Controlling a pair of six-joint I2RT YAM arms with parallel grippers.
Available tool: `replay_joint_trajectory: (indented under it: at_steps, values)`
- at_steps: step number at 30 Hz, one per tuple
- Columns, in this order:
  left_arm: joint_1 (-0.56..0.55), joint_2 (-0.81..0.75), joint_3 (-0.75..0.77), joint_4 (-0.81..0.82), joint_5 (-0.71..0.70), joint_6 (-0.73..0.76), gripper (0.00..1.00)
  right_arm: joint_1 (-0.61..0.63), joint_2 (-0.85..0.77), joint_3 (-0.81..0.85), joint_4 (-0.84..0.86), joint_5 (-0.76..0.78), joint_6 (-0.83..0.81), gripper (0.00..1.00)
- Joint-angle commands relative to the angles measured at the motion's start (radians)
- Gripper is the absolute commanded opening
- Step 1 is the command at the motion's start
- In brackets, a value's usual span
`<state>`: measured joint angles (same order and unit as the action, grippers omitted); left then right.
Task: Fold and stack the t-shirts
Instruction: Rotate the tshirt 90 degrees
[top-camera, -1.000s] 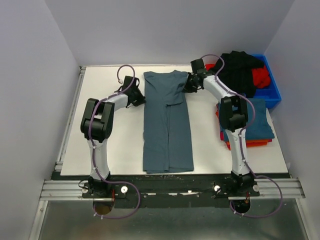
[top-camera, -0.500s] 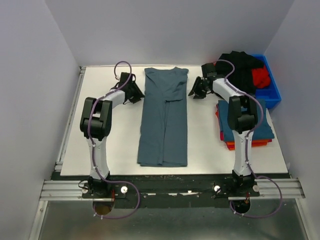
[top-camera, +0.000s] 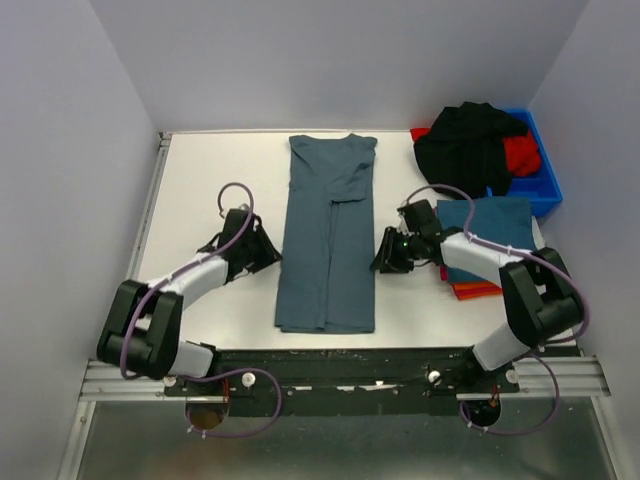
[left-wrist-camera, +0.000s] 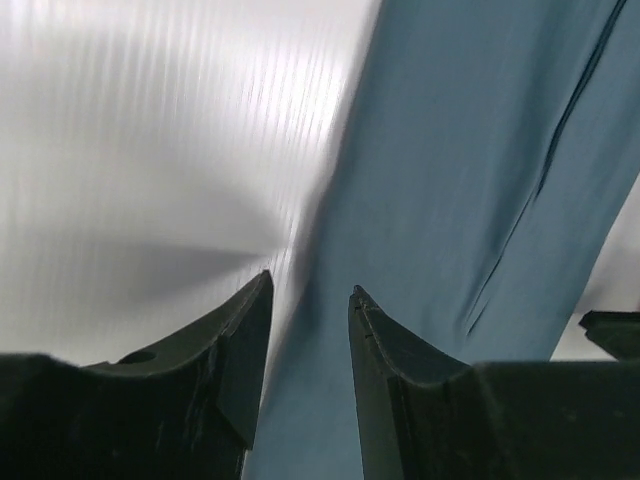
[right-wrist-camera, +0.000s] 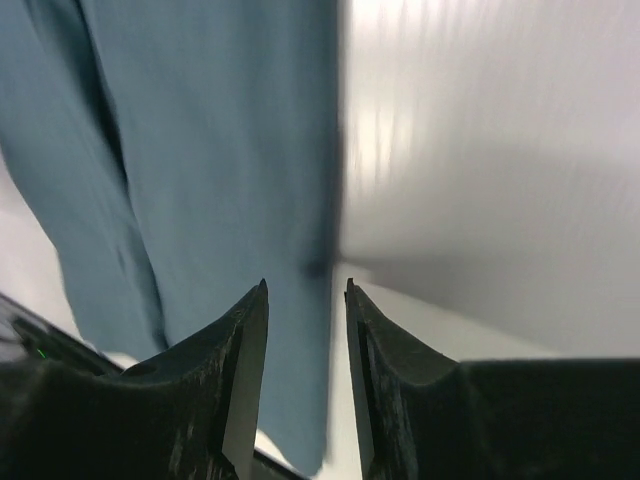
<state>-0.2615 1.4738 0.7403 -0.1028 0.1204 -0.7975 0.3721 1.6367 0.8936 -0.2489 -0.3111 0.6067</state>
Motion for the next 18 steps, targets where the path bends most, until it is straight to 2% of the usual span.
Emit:
replay_joint_trajectory:
  at_steps: [1,5,9,13,18]
  values:
    - [-0.116,-0.257,-0.240,-0.038,-0.042,-0.045,0.47,0.120,-0.191,-0.207,0.039,0.041,0.054,0.45]
    - [-0.220,-0.479,-0.332,-0.167,-0.097,-0.115,0.47,0.220,-0.342,-0.359,0.013,0.066,0.157,0.45]
    - [-0.291,-0.647,-0.424,-0.250,-0.113,-0.225,0.47,0.297,-0.426,-0.467,0.014,0.056,0.226,0.45]
    - [-0.323,-0.728,-0.470,-0.320,-0.139,-0.269,0.47,0.356,-0.445,-0.505,0.010,0.073,0.255,0.44]
    - [-0.335,-0.770,-0.469,-0.399,-0.174,-0.267,0.46,0.373,-0.430,-0.501,0.020,0.084,0.257,0.41]
